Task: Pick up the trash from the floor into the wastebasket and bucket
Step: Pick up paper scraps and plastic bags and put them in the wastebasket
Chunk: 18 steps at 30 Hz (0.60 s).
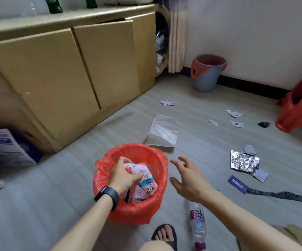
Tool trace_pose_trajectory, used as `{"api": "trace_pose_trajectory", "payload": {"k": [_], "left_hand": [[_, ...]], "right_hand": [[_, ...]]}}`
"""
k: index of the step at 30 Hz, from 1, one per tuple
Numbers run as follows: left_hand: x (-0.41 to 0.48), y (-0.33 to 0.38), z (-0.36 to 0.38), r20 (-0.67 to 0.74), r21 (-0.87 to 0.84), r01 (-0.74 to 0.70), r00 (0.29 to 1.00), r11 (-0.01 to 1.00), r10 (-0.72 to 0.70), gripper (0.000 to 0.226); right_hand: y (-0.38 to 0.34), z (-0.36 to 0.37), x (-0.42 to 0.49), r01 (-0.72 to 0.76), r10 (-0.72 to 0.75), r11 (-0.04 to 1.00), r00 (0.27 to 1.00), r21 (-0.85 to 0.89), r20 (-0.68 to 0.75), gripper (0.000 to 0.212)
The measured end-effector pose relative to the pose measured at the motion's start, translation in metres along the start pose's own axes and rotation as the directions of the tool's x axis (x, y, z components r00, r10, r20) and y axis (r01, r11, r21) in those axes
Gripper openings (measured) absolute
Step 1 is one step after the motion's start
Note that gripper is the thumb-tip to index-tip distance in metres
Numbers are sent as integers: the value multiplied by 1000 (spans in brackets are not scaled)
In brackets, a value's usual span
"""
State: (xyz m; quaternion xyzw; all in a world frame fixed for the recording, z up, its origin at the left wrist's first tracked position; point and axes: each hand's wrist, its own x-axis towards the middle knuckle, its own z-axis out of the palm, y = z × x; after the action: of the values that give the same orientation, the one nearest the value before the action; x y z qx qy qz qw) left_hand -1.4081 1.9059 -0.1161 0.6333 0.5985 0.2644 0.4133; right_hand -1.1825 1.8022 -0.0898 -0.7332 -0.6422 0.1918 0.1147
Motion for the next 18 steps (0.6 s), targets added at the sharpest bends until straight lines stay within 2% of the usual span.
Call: {"api": "trace_pose_trajectory", "payload": {"k": [2, 4, 6, 8, 10, 12, 14, 18], "left_hand": [[2, -26, 11, 34, 230, -54, 998, 972, 47, 56], [2, -46, 17, 163, 400, -160, 981, 902, 102, 61], [3, -61, 21, 298, 536, -243, 950, 808, 88, 63], [9, -73, 22, 394, 685, -304, 919, 662, 14, 73], [17, -78, 21, 430, 832, -354, 898, 428, -93, 78], [23, -81, 22, 442, 874, -382, 882, 299, -163, 77], [33, -89, 23, 462, 880, -408, 855, 244, -234, 73], [51, -111, 23, 478, 873, -416, 834, 254, -277, 75]], "right_hand": [[0, 25, 10, -31, 31, 998, 999, 61, 13, 66], [0, 46, 15, -62, 60, 992, 998, 105, 23, 68], [-1, 63, 20, -98, 94, 986, 995, 134, 38, 73], [-2, 75, 25, -116, 113, 984, 993, 138, 34, 78], [-3, 82, 30, -102, 102, 983, 995, 150, 12, 79], [-5, 88, 33, -70, 73, 981, 997, 181, -9, 76], [-6, 95, 35, -39, 44, 985, 999, 165, -29, 71], [-9, 110, 34, 19, -10, 992, 998, 126, -67, 67]]}}
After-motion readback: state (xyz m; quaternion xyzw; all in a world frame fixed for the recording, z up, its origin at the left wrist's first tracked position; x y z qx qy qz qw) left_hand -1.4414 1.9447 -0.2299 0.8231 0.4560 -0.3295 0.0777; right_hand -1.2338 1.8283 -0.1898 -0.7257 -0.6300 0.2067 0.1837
